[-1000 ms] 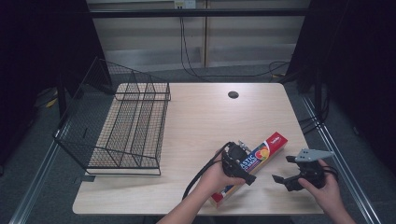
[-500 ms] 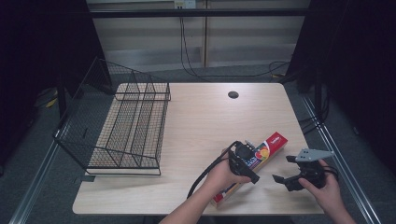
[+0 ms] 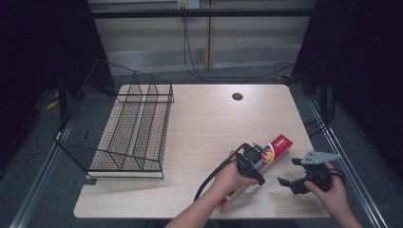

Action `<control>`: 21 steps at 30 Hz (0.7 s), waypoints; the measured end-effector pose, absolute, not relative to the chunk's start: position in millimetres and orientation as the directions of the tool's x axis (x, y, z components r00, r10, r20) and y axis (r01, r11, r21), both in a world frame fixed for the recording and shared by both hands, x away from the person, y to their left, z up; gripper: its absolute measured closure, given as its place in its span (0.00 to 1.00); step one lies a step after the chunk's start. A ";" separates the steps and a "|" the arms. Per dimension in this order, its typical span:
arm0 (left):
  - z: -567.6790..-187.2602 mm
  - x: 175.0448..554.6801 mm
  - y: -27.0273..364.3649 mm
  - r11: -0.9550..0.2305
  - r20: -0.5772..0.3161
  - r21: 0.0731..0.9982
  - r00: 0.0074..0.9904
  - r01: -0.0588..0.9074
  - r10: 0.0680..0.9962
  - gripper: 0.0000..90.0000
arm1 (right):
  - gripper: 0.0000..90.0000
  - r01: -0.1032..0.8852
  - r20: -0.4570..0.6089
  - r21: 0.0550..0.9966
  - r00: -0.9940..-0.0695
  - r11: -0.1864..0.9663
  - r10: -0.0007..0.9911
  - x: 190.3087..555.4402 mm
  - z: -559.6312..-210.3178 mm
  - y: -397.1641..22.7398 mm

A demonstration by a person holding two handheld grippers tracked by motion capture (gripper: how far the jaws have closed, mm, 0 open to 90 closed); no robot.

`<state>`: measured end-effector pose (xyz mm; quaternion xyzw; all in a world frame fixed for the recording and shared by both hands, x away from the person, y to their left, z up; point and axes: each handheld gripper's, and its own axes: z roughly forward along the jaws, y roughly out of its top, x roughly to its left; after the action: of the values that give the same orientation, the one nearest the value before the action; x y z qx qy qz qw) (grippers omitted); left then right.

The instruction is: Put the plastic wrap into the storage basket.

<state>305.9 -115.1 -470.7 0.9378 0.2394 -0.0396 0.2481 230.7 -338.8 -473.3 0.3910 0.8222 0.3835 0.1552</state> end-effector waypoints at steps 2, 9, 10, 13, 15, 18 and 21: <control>-471.1 307.1 -116.1 -0.762 -0.196 0.442 0.880 0.473 0.432 0.23 | 0.04 0.523 0.047 0.753 -0.648 0.398 0.760 230.8 -473.2 -339.2; -472.8 310.3 -121.2 -0.779 -0.174 0.417 0.882 0.469 0.438 0.29 | 0.04 0.524 0.049 0.754 -0.647 0.396 0.761 230.7 -473.0 -339.5; -472.7 310.7 -121.6 -0.779 -0.174 0.409 0.879 0.475 0.445 0.29 | 0.04 0.524 0.049 0.754 -0.647 0.396 0.761 230.7 -473.0 -339.5; -473.5 314.2 -121.9 -0.777 -0.176 0.400 0.872 0.487 0.456 0.37 | 0.04 0.523 0.049 0.754 -0.648 0.397 0.760 230.7 -473.0 -339.5; -474.4 314.5 -121.9 -0.772 -0.180 0.402 0.869 0.492 0.461 0.37 | 0.04 0.521 0.047 0.755 -0.649 0.398 0.760 230.7 -472.8 -339.6; -472.7 314.0 -122.6 -0.781 -0.160 0.395 0.874 0.483 0.459 0.39 | 0.04 0.520 0.044 0.756 -0.646 0.397 0.762 230.6 -472.5 -339.7; -467.4 312.6 -121.3 -0.794 -0.116 0.379 0.876 0.475 0.469 0.45 | 0.04 0.520 0.043 0.756 -0.646 0.398 0.762 230.3 -472.5 -339.7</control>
<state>312.6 -121.3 -467.4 0.9470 0.2493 -0.0078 0.2023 230.3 -339.7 -472.5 0.3902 0.8213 0.3856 0.1567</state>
